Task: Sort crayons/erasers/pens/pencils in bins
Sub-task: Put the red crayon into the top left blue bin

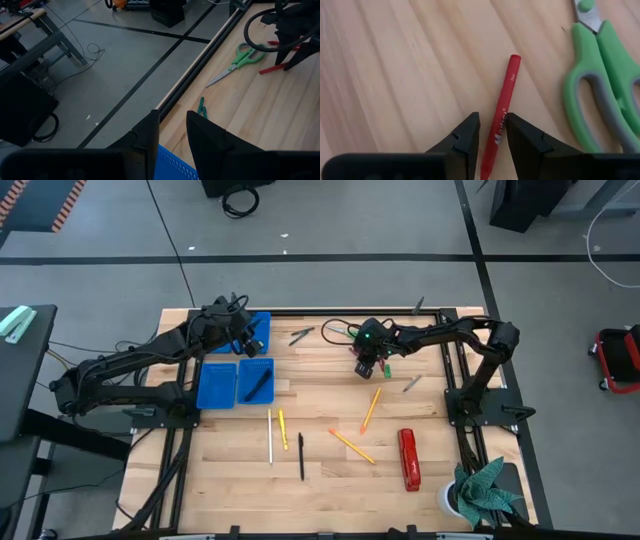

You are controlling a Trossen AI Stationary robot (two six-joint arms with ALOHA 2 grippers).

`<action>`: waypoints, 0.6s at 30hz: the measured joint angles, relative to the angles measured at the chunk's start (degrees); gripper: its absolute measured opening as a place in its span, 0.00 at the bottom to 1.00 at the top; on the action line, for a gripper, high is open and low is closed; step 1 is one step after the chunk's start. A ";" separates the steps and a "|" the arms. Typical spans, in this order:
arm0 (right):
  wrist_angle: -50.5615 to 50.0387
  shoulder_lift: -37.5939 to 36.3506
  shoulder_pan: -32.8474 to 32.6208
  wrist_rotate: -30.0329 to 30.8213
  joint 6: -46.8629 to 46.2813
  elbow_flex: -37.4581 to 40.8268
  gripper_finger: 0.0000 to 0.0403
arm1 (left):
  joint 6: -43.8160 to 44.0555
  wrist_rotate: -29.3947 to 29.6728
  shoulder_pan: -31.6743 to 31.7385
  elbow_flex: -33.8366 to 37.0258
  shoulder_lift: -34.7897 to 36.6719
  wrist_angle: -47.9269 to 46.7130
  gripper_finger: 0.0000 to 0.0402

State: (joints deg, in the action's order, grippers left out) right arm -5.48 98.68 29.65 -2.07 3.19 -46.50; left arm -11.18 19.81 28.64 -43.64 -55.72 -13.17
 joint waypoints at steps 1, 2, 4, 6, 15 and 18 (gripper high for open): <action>0.08 0.02 0.00 0.00 0.36 0.00 0.26 | 0.00 0.00 0.00 0.00 0.00 0.00 0.27; 0.12 0.02 -0.02 0.05 0.71 0.00 0.26 | -0.01 0.00 0.00 0.00 0.00 0.00 0.27; 0.18 0.04 -0.06 0.52 1.65 0.00 0.25 | -0.02 0.00 0.00 0.00 0.00 0.00 0.27; 0.28 0.06 -0.13 0.76 2.75 0.00 0.23 | -0.02 0.00 0.00 0.00 0.00 0.00 0.27; 0.63 0.06 -0.13 1.43 5.64 0.00 0.06 | -2.02 0.00 0.00 0.00 0.00 0.00 0.27; 0.77 0.06 -0.11 1.50 6.10 -0.03 0.05 | -2.19 0.00 0.00 0.00 0.00 0.00 0.27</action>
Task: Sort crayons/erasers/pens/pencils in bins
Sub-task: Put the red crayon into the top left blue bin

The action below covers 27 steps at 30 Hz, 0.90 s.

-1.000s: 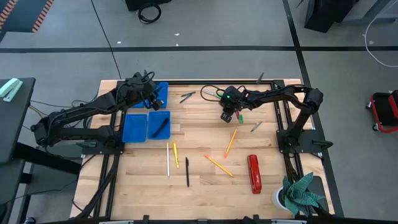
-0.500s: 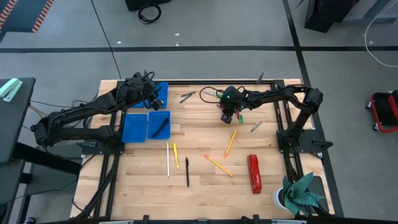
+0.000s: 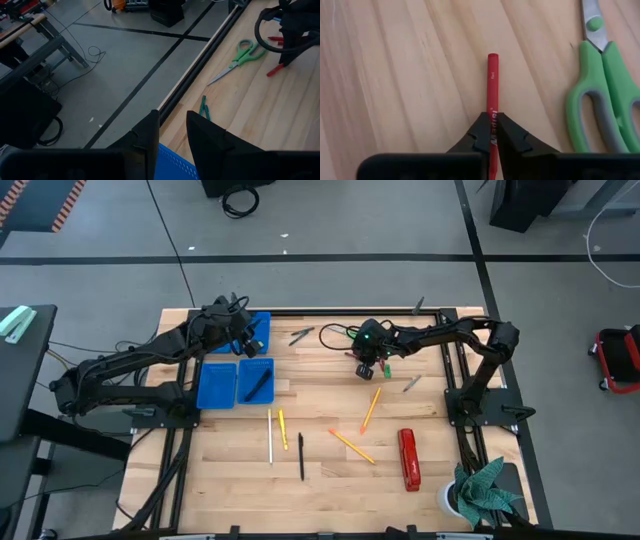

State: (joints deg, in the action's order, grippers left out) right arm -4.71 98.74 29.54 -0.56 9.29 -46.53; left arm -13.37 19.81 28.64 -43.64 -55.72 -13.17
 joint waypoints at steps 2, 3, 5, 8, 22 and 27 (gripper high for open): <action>-0.21 0.09 0.00 -0.26 0.15 -0.43 0.05 | 0.00 0.00 0.00 0.00 0.00 0.00 0.27; -0.23 0.13 -0.09 -0.57 0.11 -0.65 0.05 | 0.00 0.00 0.00 0.00 0.00 0.00 0.27; -0.22 -0.26 -0.33 -0.96 0.04 -1.05 0.04 | 0.02 0.00 0.00 0.00 0.00 -0.02 0.27; -0.86 -1.22 -1.40 -1.66 0.02 -1.38 0.03 | 0.02 0.00 0.00 0.00 0.00 -0.15 0.27; -1.74 -18.29 -11.33 -0.48 -1.39 -1.59 0.03 | 0.29 0.04 0.00 0.00 0.00 -0.42 0.27; -5.32 -18.03 -14.25 4.31 -2.74 -1.61 0.03 | 0.47 0.03 0.00 0.00 0.00 -0.42 0.27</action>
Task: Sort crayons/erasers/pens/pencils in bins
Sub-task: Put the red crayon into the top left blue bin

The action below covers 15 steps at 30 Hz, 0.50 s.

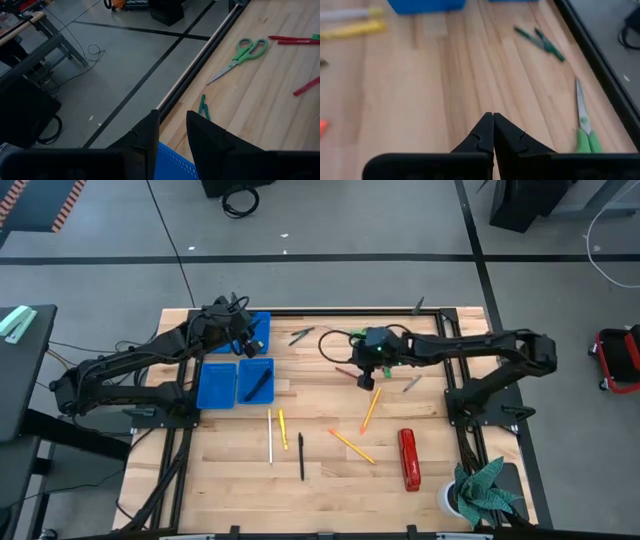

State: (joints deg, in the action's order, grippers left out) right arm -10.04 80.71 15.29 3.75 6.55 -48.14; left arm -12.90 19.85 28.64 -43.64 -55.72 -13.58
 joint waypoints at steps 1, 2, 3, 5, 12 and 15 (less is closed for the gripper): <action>-0.11 0.94 -0.21 0.48 0.03 0.00 0.03 | 0.19 0.01 0.00 0.00 0.01 0.00 0.27; -0.49 2.10 -0.30 0.52 0.04 0.00 0.03 | 0.25 0.01 0.00 0.00 0.00 0.00 0.27; -0.74 3.41 -0.44 0.29 0.00 0.02 0.03 | 0.23 -0.01 0.00 0.00 0.00 0.00 0.27; -0.71 6.02 -0.50 -1.45 -0.42 0.01 0.06 | 0.25 -0.01 0.00 0.00 0.00 -0.02 0.27; -4.91 17.31 -0.58 -0.98 -3.78 -6.71 0.23 | 0.27 0.01 0.00 0.00 0.00 0.00 0.27; -8.74 21.75 -1.25 -0.83 -5.38 -11.07 0.28 | 0.28 -0.01 -0.02 0.00 0.00 -0.02 0.27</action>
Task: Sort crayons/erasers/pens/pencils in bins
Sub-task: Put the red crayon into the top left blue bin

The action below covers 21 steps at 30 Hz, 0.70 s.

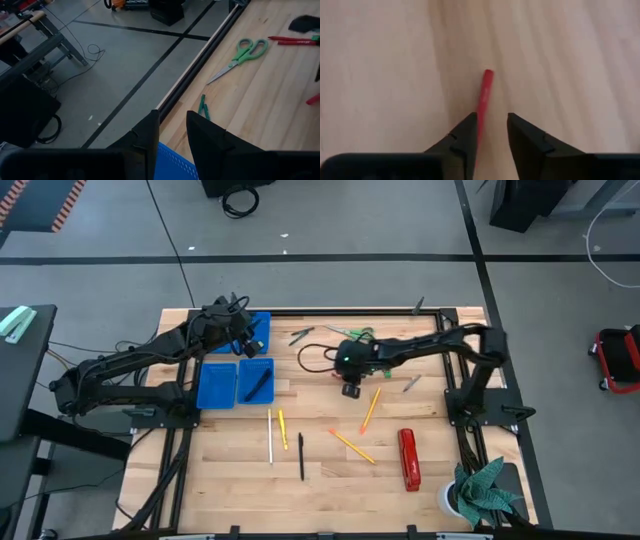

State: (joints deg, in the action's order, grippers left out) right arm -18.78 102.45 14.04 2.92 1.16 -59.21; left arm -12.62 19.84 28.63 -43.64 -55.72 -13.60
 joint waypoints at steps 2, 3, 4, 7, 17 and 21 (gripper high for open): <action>-1.96 2.38 -0.95 0.13 -0.12 -2.24 0.30 | 0.00 0.02 0.02 0.00 0.01 0.00 0.27; -3.88 3.46 -1.40 0.58 -0.12 -3.03 0.30 | -0.02 0.02 0.01 0.00 0.01 -0.04 0.27; -5.45 4.35 -1.80 1.75 -0.13 -3.68 0.30 | -0.02 0.00 0.00 0.00 0.00 -0.05 0.27; -7.17 5.57 -2.35 5.00 -0.60 -4.88 0.29 | 0.00 0.02 0.02 0.00 0.00 -0.05 0.27; -9.89 5.26 -0.17 -0.91 -4.09 -4.79 0.25 | -0.06 0.01 0.01 0.00 0.00 -0.03 0.27; -12.39 5.70 1.38 -2.77 -3.79 -4.99 0.24 | -0.07 0.02 0.00 0.00 0.00 -0.02 0.27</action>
State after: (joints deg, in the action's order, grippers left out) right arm -31.16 108.16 15.42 0.15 -2.63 -64.20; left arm -12.69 19.86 28.62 -43.64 -55.72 -13.63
